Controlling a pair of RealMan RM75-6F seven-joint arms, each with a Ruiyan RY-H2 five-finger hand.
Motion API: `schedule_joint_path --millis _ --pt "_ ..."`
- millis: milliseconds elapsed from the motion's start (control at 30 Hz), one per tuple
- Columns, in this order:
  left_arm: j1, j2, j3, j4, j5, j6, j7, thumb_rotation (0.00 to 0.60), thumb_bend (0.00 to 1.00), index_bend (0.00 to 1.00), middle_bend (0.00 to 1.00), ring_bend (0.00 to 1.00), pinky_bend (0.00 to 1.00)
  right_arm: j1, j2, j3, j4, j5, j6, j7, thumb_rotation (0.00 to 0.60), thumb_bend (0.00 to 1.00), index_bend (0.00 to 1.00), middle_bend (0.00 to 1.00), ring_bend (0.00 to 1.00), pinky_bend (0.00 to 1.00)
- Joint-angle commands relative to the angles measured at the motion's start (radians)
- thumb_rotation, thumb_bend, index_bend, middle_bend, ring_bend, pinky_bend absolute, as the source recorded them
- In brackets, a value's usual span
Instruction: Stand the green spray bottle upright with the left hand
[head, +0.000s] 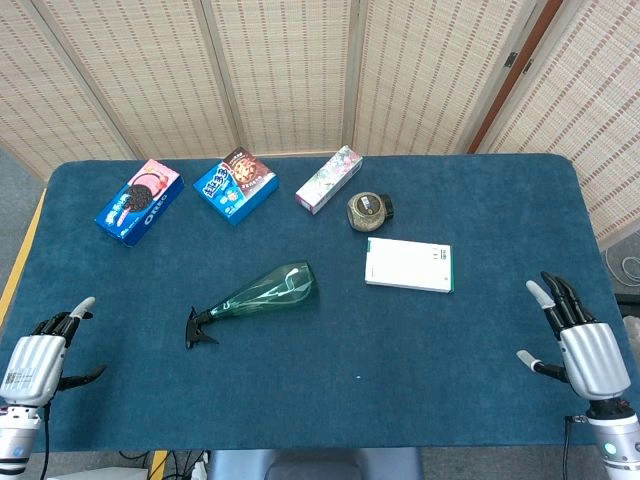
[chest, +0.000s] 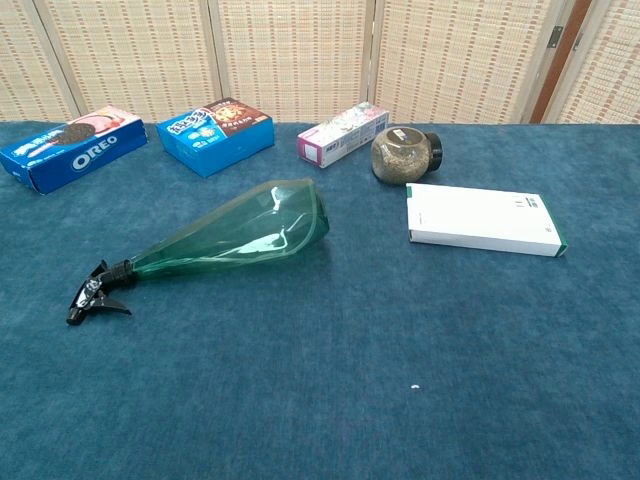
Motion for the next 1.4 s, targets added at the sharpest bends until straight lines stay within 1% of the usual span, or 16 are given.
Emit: schedule_joint_path --millis 33,333,533,633,700,800,900,1000,1167,1267,1400 --pt "0.0 0.0 0.003 0.001 0.0 -0.003 -0.005 0.6 0.0 0.02 0.29 0.25 0.32 0.002 -0.002 -0.004 0.001 0.001 -0.008 0.002 0.6 0.0 0.0 0.0 0.0 0.42" --pt "0.0 0.004 -0.002 0.0 0.003 0.009 -0.01 0.6 0.0 0.02 0.28 0.25 0.33 0.015 -0.005 0.004 0.005 -0.008 -0.009 -0.007 0.6 0.0 0.0 0.0 0.0 0.42" --pt "-0.014 0.024 0.008 -0.051 0.056 0.011 -0.064 0.6 0.0 0.02 0.26 0.24 0.32 0.015 0.015 0.004 -0.018 -0.02 0.004 -0.024 0.6 0.0 0.0 0.0 0.0 0.42" --pt "-0.037 0.053 0.015 -0.101 0.08 -0.021 -0.078 0.6 0.0 0.01 0.19 0.2 0.28 0.012 0.024 0.008 -0.031 -0.023 0.016 -0.034 0.6 0.0 0.0 0.0 0.0 0.42" --pt "-0.059 0.068 0.016 -0.129 0.098 -0.046 -0.074 0.6 0.0 0.0 0.13 0.15 0.22 0.01 0.031 0.009 -0.041 -0.025 0.024 -0.036 0.6 0.0 0.0 0.0 0.0 0.42" --pt "-0.09 0.071 0.014 -0.148 0.122 -0.077 -0.058 0.6 0.0 0.0 0.07 0.09 0.14 0.005 0.04 0.013 -0.049 -0.023 0.034 -0.039 0.6 0.0 0.0 0.0 0.0 0.42" --pt "-0.122 0.06 0.008 -0.151 0.134 -0.11 -0.05 0.6 0.0 0.0 0.02 0.02 0.07 0.002 0.047 0.016 -0.055 -0.018 0.041 -0.037 0.6 0.0 0.0 0.0 0.0 0.42" --pt "-0.152 0.04 0.001 -0.147 0.139 -0.139 -0.053 0.6 0.0 0.0 0.0 0.0 0.01 0.0 0.053 0.02 -0.057 -0.013 0.044 -0.033 0.6 0.0 0.0 0.0 0.0 0.42" --pt "-0.2 -0.019 -0.021 -0.121 0.15 -0.163 -0.065 0.6 0.0 0.0 0.0 0.0 0.0 -0.004 0.062 0.023 -0.06 -0.011 0.051 -0.028 0.6 0.0 0.0 0.0 0.0 0.42" --pt "-0.235 -0.057 -0.037 -0.104 0.136 -0.193 -0.091 0.6 0.0 0.0 0.0 0.0 0.0 -0.006 0.066 0.024 -0.057 -0.007 0.053 -0.021 0.6 0.0 0.0 0.0 0.0 0.42" --pt "-0.269 -0.082 -0.047 -0.093 0.112 -0.234 -0.106 0.6 0.0 0.0 0.0 0.0 0.0 -0.009 0.07 0.025 -0.051 -0.001 0.054 -0.012 0.6 0.0 0.0 0.0 0.0 0.42"
